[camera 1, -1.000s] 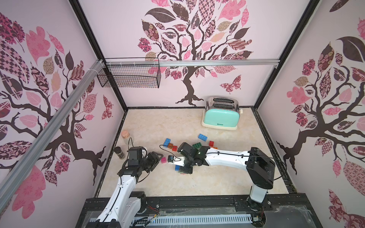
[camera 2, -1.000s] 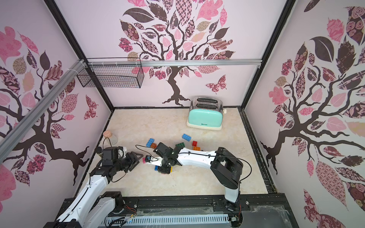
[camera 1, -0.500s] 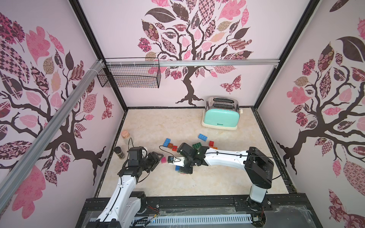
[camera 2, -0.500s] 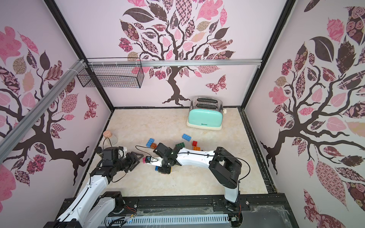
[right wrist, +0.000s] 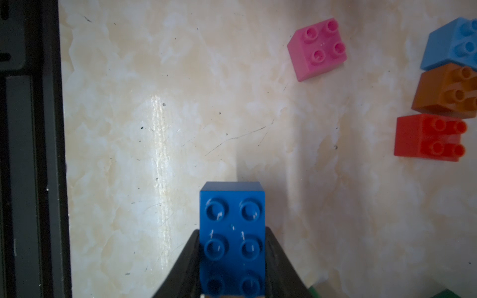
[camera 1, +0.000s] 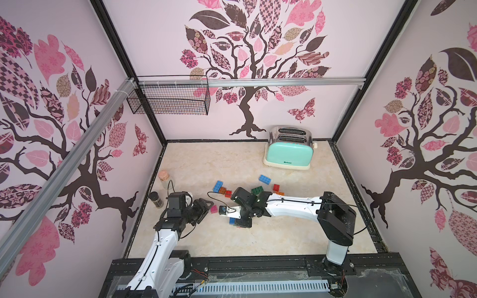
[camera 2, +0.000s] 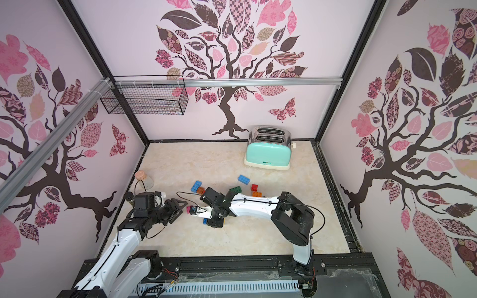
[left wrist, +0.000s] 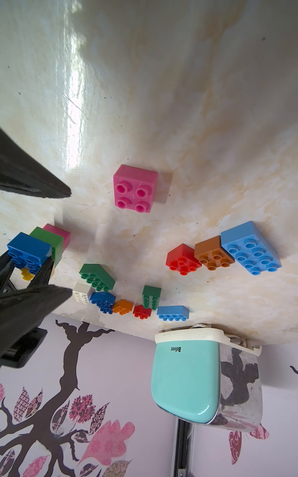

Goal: Assemble a heart with lego
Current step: Assemble the lego brick with the lego brick.

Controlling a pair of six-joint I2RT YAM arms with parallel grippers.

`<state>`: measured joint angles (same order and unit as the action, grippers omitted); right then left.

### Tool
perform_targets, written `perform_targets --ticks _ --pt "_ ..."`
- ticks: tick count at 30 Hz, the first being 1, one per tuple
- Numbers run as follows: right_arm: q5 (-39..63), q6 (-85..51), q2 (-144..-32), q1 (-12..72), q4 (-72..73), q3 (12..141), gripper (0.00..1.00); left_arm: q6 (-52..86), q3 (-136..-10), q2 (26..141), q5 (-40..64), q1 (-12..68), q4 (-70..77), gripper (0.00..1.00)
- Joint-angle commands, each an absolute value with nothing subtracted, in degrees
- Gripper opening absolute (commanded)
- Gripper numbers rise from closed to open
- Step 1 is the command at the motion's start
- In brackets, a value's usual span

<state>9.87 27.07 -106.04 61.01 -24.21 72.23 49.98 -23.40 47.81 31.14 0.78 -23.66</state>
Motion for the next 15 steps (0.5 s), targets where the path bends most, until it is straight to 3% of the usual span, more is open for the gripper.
perform_targets --ticks 1,9,15 --pt "9.71 27.94 -108.24 61.26 -28.04 72.54 0.23 50.10 -22.60 47.63 31.44 0.58 -22.87 0.57" --pt "13.98 29.19 -113.51 60.82 -37.34 76.26 0.21 50.10 -22.76 47.43 31.47 0.60 -23.03 0.57" --pt "8.52 28.06 -111.64 61.20 -31.51 72.10 0.21 50.10 -22.81 47.66 31.49 0.53 -22.85 0.57"
